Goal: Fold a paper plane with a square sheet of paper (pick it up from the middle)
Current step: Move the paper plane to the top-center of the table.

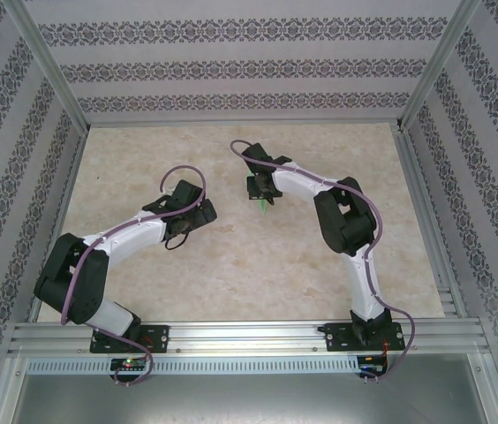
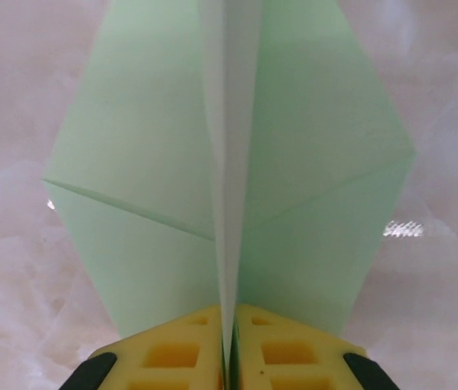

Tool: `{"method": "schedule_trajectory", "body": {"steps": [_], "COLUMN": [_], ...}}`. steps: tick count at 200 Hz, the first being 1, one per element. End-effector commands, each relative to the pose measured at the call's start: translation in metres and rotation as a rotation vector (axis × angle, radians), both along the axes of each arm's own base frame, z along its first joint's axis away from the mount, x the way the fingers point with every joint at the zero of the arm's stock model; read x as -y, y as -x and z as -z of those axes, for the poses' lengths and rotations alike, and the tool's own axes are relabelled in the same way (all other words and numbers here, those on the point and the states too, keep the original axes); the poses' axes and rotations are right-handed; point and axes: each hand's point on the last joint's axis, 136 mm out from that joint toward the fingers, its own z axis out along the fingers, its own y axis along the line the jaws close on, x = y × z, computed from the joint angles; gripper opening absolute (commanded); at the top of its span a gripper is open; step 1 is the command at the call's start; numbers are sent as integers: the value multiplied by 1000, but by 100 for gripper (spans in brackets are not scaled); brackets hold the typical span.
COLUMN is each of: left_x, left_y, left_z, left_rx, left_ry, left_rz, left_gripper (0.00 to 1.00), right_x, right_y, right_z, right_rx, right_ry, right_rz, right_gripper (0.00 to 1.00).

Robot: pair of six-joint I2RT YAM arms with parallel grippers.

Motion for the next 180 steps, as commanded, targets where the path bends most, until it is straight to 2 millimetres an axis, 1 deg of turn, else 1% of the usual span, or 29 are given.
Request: {"method": "schedule_trajectory", "body": {"steps": [1,19,48,61,74,84,95,105,118,137,161,174,180], "left_x": [-5,-6,-8,-9,-10,-10,-12,-14,-19,-32,-59,-75,-84], "left_y": [-3,-3,-4,-5,-6,-8,-11,-14,-20,-29,-38,-40,-41], "left_z": [-8,-6,-9,-11,-14,-19,-25,-33,-46,-65,-86,-97,-102], "left_rx": [32,27,36,43,53,65,82,104,139,185,229,256,271], "left_ry": [-3,-7,-24,-33,-41,-50,-66,-84,-118,-177,-254,-277,-286], "left_rz": [2,2,5,10,14,23,32,43,49,45,2,-24,-39], "left_gripper": [100,100,100,100,100,100,100,100,100,100,100,100,100], "right_x": [4,4,3,3,1,0,-1,-2,1,14,45,72,86], "right_y": [-1,0,3,3,1,-2,-4,-5,-6,-4,1,4,7], "right_z": [8,14,22,19,9,-7,-32,-57,-92,-138,-184,-204,-213], "right_rx": [-24,-37,-58,-56,-41,-14,20,59,126,228,350,423,462], "right_ry": [30,37,43,40,29,14,-3,-19,-39,-58,-54,-6,16], "right_rz": [17,20,25,26,28,29,25,20,23,39,78,117,141], "right_gripper": [13,14,15,16,18,20,25,33,44,61,77,87,94]}}
